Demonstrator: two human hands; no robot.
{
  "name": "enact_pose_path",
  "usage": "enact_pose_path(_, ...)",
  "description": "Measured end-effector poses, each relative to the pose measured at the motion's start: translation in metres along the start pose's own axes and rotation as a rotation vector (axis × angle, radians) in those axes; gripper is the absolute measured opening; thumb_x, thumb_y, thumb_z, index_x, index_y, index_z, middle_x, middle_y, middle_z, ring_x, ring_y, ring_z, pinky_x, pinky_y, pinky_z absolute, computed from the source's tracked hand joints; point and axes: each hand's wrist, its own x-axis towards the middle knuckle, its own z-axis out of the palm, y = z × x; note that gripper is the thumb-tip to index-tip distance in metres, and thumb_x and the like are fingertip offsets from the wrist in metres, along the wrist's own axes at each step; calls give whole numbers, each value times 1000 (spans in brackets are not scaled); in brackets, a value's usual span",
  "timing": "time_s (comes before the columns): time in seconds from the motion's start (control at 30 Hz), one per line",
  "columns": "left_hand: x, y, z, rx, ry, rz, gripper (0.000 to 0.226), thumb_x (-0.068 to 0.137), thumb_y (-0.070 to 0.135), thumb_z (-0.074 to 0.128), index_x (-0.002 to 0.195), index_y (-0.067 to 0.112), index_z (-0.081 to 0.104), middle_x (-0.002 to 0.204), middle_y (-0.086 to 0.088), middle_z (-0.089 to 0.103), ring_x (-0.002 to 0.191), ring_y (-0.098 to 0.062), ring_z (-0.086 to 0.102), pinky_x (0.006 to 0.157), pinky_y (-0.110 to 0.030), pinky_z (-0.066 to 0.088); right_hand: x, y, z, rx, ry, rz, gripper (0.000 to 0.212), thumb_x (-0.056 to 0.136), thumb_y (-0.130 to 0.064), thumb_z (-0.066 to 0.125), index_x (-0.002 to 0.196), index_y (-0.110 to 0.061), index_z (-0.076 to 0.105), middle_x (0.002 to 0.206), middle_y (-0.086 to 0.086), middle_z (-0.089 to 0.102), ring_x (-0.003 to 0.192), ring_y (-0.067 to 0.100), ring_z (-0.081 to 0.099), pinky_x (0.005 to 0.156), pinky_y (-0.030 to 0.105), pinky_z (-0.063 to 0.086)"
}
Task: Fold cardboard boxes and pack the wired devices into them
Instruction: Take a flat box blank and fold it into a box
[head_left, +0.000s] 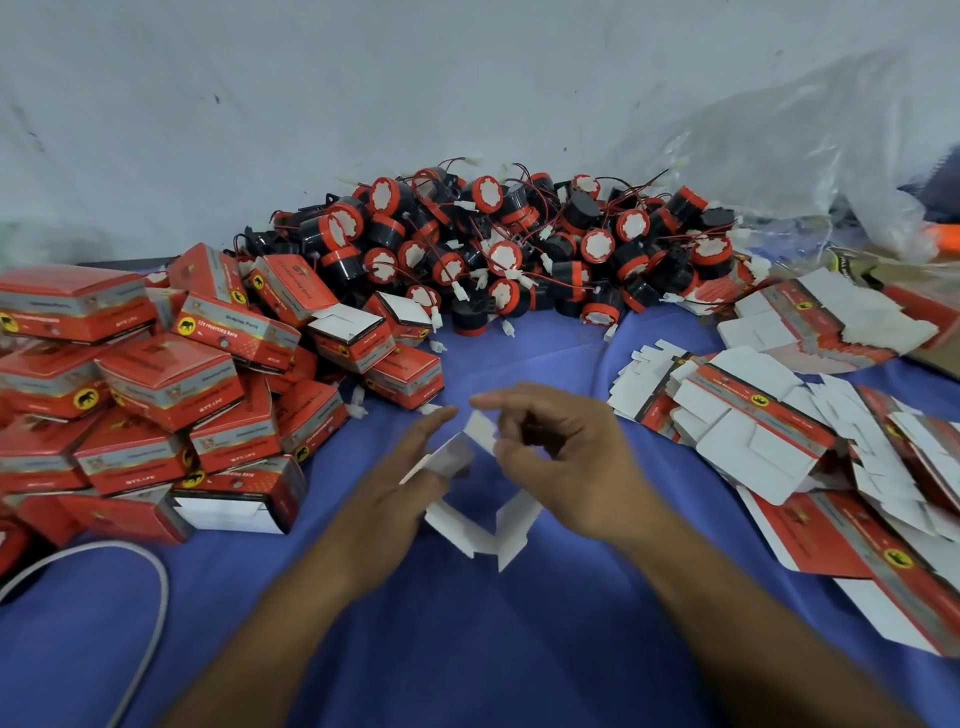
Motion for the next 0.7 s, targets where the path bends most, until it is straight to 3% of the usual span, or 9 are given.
enact_pose_path(0.07, 2, -3, 9, -136, 176, -78, 29, 87, 39, 51, 112, 32, 65, 84, 13, 71, 82, -8, 62, 69, -19, 49, -5, 4, 17, -61, 151, 53, 27, 94, -19, 60, 121, -24, 63, 99, -3, 62, 90, 11, 61, 83, 26, 50)
enact_pose_path(0.17, 6, 2, 9, -452, 349, -155, 22, 97, 16, 39, 98, 11, 60, 70, -6, 55, 62, -19, 47, 54, -30, 38, -3, 5, 27, -30, 374, 278, 44, 83, -58, 54, 122, -39, 52, 114, -8, 56, 98, 8, 56, 85, 21, 48)
enact_pose_path(0.27, 5, 10, 9, -580, 314, -154, 25, 97, 17, 37, 105, 6, 58, 75, -12, 55, 62, -18, 50, 56, -31, 40, 1, 9, 28, 128, 158, 497, 65, 68, -71, 61, 127, -45, 50, 120, -14, 55, 102, -5, 58, 89, 19, 51)
enact_pose_path(0.33, 5, 10, 13, -570, 285, -146, 31, 93, 20, 44, 116, 3, 56, 82, -14, 58, 65, -19, 55, 59, -31, 42, 0, 14, 31, 273, 40, 575, 69, 73, -66, 67, 136, -46, 47, 117, -19, 61, 107, -2, 61, 97, 30, 52)
enact_pose_path(0.4, 5, 8, 16, -497, 282, -147, 53, 82, 24, 52, 128, -2, 53, 97, -18, 62, 80, -24, 60, 70, -33, 47, 2, 19, 28, 431, 48, 578, 64, 82, -50, 68, 141, -45, 44, 111, -19, 66, 110, 3, 64, 98, 34, 52)
enact_pose_path(0.47, 1, -1, 16, -268, 240, -68, 63, 82, 41, 54, 137, 11, 52, 126, -10, 62, 114, -24, 58, 97, -40, 47, 4, 20, 20, 526, 63, 553, 62, 84, -36, 68, 142, -41, 45, 122, -9, 66, 116, 10, 63, 103, 39, 51)
enact_pose_path(0.53, -7, -5, 18, -87, 205, -37, 69, 78, 65, 57, 133, 24, 53, 132, 3, 58, 129, -19, 51, 111, -45, 40, 6, 19, 14, 557, 58, 540, 61, 84, -33, 68, 141, -38, 46, 134, 1, 60, 121, 13, 61, 108, 42, 48)
enact_pose_path(0.63, -8, -7, 22, 44, 159, 119, 54, 87, 53, 45, 139, 37, 47, 137, 14, 52, 134, -5, 43, 114, -38, 36, 5, 21, 11, 618, 51, 554, 60, 82, -34, 70, 138, -32, 46, 132, 6, 56, 116, 20, 59, 105, 45, 48)
enact_pose_path(0.7, -8, -4, 22, 132, 105, 204, 56, 91, 44, 42, 147, 44, 34, 150, 17, 41, 143, -3, 32, 116, -33, 32, 6, 22, 11, 638, 26, 570, 59, 83, -25, 68, 137, -27, 44, 126, 11, 55, 108, 26, 58, 91, 41, 55)
